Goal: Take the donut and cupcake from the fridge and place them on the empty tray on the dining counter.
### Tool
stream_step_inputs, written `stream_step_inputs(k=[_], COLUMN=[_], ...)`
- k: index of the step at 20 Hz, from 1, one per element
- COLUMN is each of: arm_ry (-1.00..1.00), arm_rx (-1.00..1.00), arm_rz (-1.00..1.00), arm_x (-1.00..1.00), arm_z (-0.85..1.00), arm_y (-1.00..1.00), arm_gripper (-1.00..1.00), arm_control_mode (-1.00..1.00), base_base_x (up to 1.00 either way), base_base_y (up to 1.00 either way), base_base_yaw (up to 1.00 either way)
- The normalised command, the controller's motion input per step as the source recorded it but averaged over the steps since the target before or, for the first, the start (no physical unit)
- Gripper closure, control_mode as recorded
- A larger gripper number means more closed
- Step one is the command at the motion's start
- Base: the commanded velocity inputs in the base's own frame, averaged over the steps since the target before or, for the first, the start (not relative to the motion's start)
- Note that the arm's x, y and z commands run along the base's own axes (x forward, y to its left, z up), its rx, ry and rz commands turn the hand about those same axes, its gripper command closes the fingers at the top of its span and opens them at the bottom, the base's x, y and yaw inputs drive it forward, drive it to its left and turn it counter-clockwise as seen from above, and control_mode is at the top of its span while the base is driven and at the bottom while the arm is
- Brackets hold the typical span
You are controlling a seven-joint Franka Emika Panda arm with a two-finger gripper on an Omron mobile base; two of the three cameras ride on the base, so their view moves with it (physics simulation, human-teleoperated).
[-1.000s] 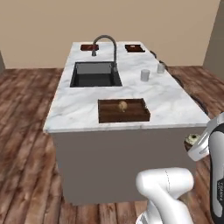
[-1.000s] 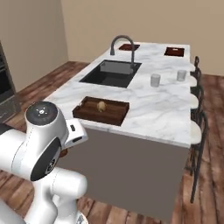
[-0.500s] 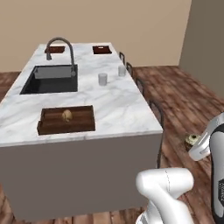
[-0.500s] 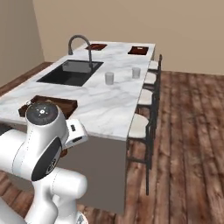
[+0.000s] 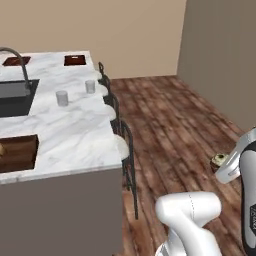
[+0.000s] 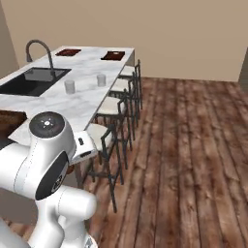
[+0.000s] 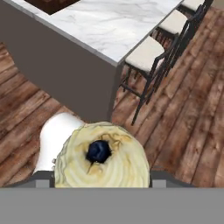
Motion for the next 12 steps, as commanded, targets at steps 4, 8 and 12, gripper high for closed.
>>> stream_step_inputs(k=[4,8,12], arm_ry=[0.0,0.0,0.0], arm_rx=[0.0,0.0,0.0], arm_rz=[0.0,0.0,0.0], arm_x=[0.0,0.0,0.0], arm_z=[0.0,0.0,0.0], arm_y=[0.0,0.0,0.0], arm_gripper=[1.0,1.0,1.0], arm_control_mode=[1.0,1.0,1.0], base_base_x=[0.31,0.37,0.39], base_base_y=[-1.0,-1.0,-1.0], base_base_yaw=[-0.16,-0.16,-0.15])
